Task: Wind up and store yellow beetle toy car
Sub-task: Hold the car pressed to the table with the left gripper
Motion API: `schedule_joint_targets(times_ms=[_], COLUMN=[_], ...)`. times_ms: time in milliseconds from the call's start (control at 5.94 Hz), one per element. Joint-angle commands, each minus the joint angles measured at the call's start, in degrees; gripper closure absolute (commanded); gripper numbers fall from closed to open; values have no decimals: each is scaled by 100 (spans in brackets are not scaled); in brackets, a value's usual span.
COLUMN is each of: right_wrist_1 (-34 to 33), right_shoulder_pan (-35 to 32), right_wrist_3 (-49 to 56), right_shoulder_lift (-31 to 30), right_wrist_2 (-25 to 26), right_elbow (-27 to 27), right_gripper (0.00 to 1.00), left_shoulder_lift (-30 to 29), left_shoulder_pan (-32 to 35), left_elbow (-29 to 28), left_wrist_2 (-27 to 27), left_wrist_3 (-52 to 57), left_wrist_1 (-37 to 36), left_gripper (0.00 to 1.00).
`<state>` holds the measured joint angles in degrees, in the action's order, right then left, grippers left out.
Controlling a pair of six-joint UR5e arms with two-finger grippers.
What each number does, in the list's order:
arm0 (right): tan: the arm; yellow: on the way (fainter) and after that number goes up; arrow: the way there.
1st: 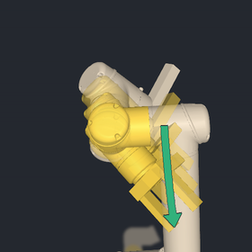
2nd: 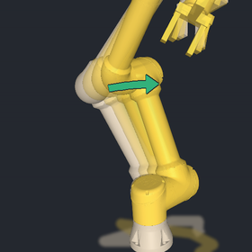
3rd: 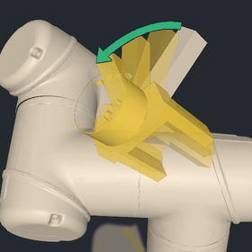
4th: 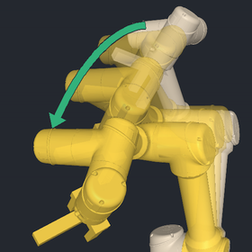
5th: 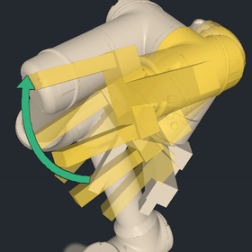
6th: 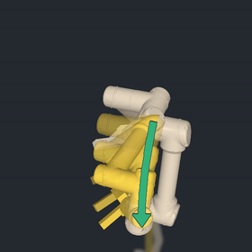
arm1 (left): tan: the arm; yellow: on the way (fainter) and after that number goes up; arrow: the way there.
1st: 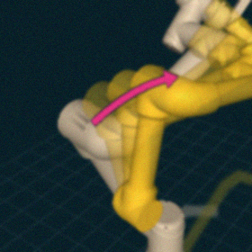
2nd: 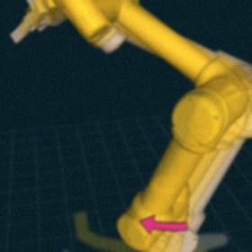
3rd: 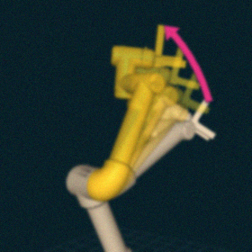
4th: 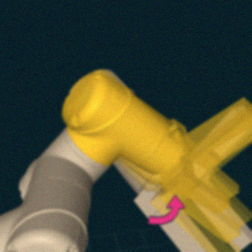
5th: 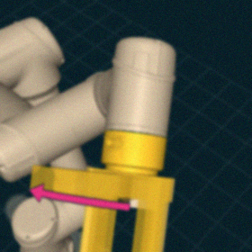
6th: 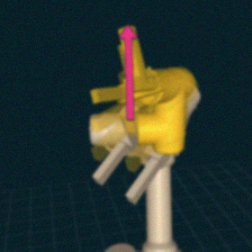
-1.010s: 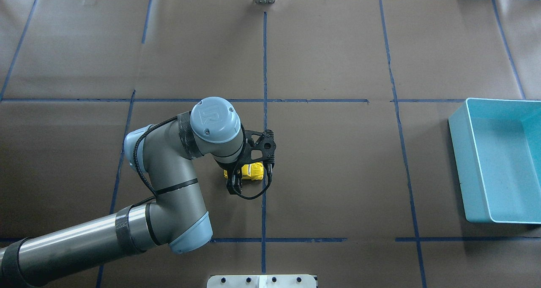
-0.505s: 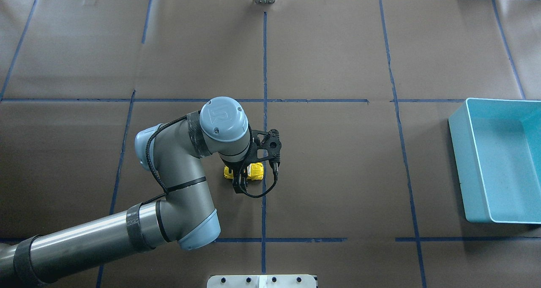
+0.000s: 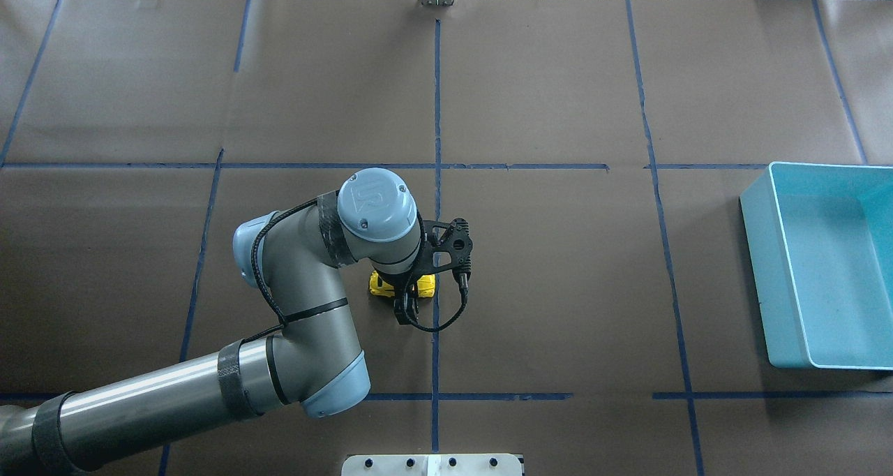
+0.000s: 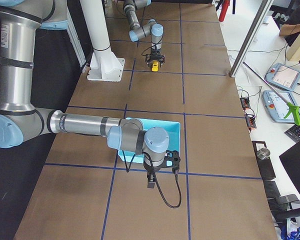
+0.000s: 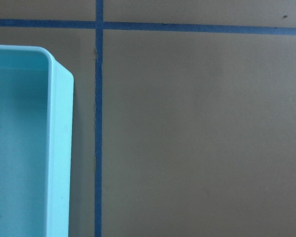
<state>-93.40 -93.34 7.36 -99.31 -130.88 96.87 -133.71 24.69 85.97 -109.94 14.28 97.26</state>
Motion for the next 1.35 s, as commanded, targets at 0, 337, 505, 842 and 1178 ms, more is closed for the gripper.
schedule_joint_targets(times_ms=[0, 337, 505, 842, 1178], right_wrist_1=[217, 208, 217, 217, 208], right_shoulder_pan=[0, 0, 0, 0, 0], right_wrist_3=[2, 2, 11, 11, 11], right_shoulder_lift=[-27, -27, -27, -27, -27], right_wrist_2=[-8, -8, -8, -17, -17], right_elbow=[-28, -28, -28, -28, -28], right_gripper=[0, 0, 0, 0, 0], left_shoulder_lift=[-32, -67, -93, -120, -129], left_shoulder_pan=[-8, 1, -8, -43, -43], left_elbow=[-19, -19, -19, -80, -168], left_wrist_2=[-1, -1, -1, -9, -1], left_wrist_3=[-4, 4, 4, 13, 13], left_wrist_1=[12, 21, 21, 21, 21], left_gripper=[9, 15, 15, 15, 15])
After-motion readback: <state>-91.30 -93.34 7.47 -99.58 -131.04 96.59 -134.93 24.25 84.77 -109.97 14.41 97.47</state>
